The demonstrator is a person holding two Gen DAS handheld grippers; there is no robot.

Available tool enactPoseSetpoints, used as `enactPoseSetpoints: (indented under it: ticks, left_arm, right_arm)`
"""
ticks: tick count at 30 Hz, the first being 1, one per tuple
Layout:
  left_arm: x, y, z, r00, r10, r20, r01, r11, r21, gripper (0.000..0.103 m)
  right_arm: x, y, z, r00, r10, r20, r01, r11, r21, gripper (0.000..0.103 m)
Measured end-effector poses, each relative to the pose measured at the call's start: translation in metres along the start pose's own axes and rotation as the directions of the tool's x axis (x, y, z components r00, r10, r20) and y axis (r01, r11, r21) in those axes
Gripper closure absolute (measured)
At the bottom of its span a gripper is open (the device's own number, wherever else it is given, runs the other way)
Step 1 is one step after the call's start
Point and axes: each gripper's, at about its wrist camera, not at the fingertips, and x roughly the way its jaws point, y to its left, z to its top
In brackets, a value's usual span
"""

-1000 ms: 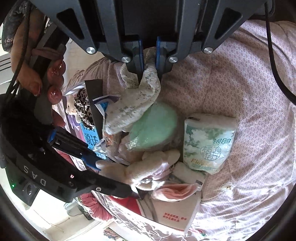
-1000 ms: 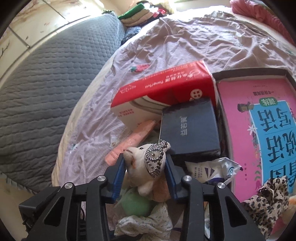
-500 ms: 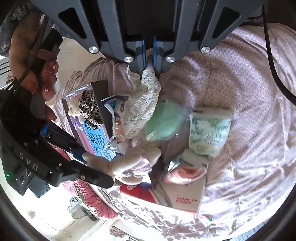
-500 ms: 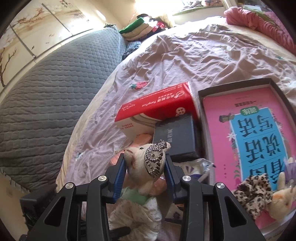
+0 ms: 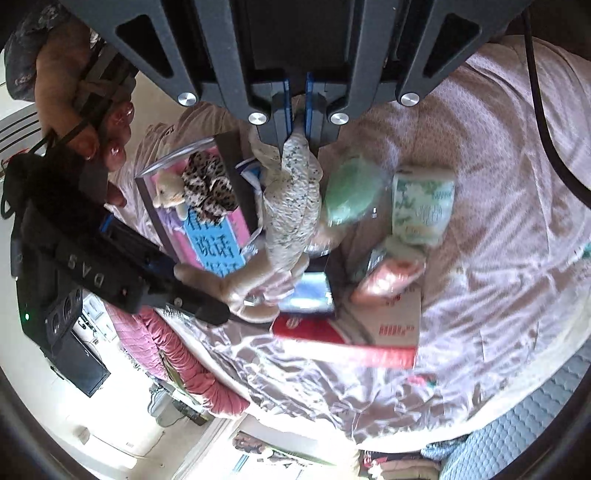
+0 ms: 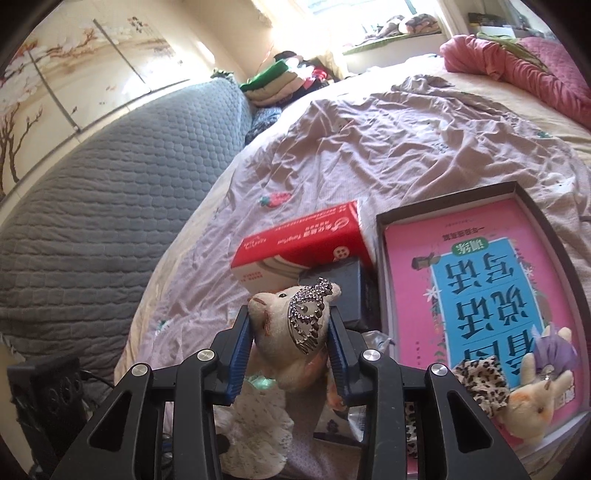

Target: Organize soft objects

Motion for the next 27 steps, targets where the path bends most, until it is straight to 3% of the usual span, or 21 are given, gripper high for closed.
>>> enactPoseSetpoints:
  ticks: [16,27]
  left_arm:
    - [-0.028,-0.039,0.021,0.997,0.047,0.066,-0.053,0.995,0.081,0.098]
    - [-0.046,-0.073,0.036,0.994,0.021,0.105,-0.034,0.991,0.126,0.098]
  right_arm:
    - [-0.056,-0.014,0.011,0.996,0.029,0.083,-0.038,0.994,0.103,0.064]
    - [-0.102,-0.03,0.019,0.988,-0.007,0.157,-0.019,0.987,0.161,0.064]
